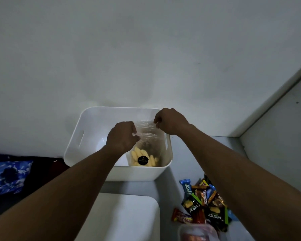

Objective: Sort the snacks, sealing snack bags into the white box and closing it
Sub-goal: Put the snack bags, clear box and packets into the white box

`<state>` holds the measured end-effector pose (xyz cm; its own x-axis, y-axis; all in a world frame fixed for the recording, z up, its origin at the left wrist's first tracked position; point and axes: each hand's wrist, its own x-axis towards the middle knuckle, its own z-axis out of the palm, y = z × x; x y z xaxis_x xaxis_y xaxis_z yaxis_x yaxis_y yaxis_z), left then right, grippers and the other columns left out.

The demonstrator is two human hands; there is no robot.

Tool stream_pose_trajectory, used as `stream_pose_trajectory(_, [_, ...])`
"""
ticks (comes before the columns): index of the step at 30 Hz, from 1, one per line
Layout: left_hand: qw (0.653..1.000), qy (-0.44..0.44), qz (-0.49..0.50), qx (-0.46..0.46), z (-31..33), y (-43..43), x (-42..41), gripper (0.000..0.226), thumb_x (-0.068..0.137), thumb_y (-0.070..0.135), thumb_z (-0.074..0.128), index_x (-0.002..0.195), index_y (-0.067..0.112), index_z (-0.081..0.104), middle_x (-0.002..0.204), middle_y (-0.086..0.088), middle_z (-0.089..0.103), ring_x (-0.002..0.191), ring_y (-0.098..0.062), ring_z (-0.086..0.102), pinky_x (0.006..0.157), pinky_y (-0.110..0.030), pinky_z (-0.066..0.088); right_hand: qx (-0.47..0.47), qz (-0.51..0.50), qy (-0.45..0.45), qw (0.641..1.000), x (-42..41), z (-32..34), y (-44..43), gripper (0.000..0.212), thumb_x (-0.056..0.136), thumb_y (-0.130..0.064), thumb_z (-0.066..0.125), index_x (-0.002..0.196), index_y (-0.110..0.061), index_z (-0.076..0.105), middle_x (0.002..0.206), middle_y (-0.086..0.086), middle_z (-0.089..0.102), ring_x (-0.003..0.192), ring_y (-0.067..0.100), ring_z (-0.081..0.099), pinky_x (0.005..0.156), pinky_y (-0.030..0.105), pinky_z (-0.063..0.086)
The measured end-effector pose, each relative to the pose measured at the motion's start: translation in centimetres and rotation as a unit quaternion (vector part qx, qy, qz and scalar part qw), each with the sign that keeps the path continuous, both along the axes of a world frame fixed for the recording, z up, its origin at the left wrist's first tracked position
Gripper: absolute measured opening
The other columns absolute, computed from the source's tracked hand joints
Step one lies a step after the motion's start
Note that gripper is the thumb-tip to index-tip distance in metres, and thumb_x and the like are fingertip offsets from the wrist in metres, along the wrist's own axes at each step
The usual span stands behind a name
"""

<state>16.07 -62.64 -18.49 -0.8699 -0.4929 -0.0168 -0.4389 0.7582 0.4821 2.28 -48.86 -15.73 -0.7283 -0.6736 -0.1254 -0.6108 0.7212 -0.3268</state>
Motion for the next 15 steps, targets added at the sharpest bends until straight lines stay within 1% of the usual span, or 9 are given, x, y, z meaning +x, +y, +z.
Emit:
stream_pose_trajectory(3, [0.999, 0.006, 0.021, -0.042, 0.5, 0.3, 0.1, 0.042, 0.078, 0.041, 0.078, 0.107, 0.017, 0.059, 0.105, -0.005, 0.061, 0.096, -0.023, 0.059, 0.074, -0.030, 0.044, -0.014, -0.009, 0.013, 1.000, 0.3, 1.0, 0.7, 0.026, 0.091, -0.012, 0.058, 0.110, -0.024, 0.071, 0.112, 0.000, 0.070, 0.100, 0.020, 0.066, 0.086, 0.037, 0.055])
stream_pose_trajectory(5, [0.998, 0.010, 0.025, -0.064, 1.1, 0.6, 0.2, 0.046, 0.078, 0.044, 0.077, 0.110, 0.018, 0.057, 0.109, -0.008, 0.060, 0.102, -0.028, 0.057, 0.078, -0.035, 0.048, -0.019, -0.019, 0.023, 0.999, 0.6, 1.7, 1.5, 0.027, 0.092, -0.014, 0.055, 0.112, -0.025, 0.070, 0.117, 0.001, 0.068, 0.104, 0.021, 0.064, 0.087, 0.036, 0.055])
stream_pose_trajectory(8, [0.996, 0.035, 0.014, -0.081, 2.1, 1.7, 0.4, 0.040, 0.082, 0.044, 0.072, 0.109, 0.019, 0.058, 0.112, -0.010, 0.060, 0.107, -0.032, 0.055, 0.084, -0.040, 0.049, -0.016, -0.036, 0.029, 0.999, 1.4, 2.8, 3.3, 0.027, 0.092, -0.017, 0.055, 0.115, -0.023, 0.068, 0.121, 0.002, 0.067, 0.109, 0.023, 0.063, 0.089, 0.037, 0.053])
stream_pose_trajectory(11, [0.995, 0.066, -0.010, -0.077, 3.4, 3.3, 0.9, 0.032, 0.087, 0.042, 0.066, 0.108, 0.019, 0.059, 0.110, -0.010, 0.061, 0.106, -0.032, 0.055, 0.084, -0.041, 0.048, -0.014, -0.053, 0.023, 0.998, 2.4, 3.9, 5.6, 0.030, 0.093, -0.020, 0.057, 0.122, -0.022, 0.065, 0.123, 0.002, 0.066, 0.112, 0.023, 0.061, 0.092, 0.037, 0.052])
stream_pose_trajectory(15, [0.990, 0.105, -0.049, -0.078, 5.4, 6.6, 2.1, 0.025, 0.089, 0.039, 0.063, 0.106, 0.021, 0.059, 0.106, -0.007, 0.061, 0.105, -0.031, 0.055, 0.086, -0.042, 0.045, -0.007, -0.070, 0.008, 0.997, 4.6, 4.8, 9.7, 0.037, 0.095, -0.022, 0.056, 0.132, -0.019, 0.058, 0.132, 0.004, 0.060, 0.120, 0.023, 0.056, 0.096, 0.034, 0.047])
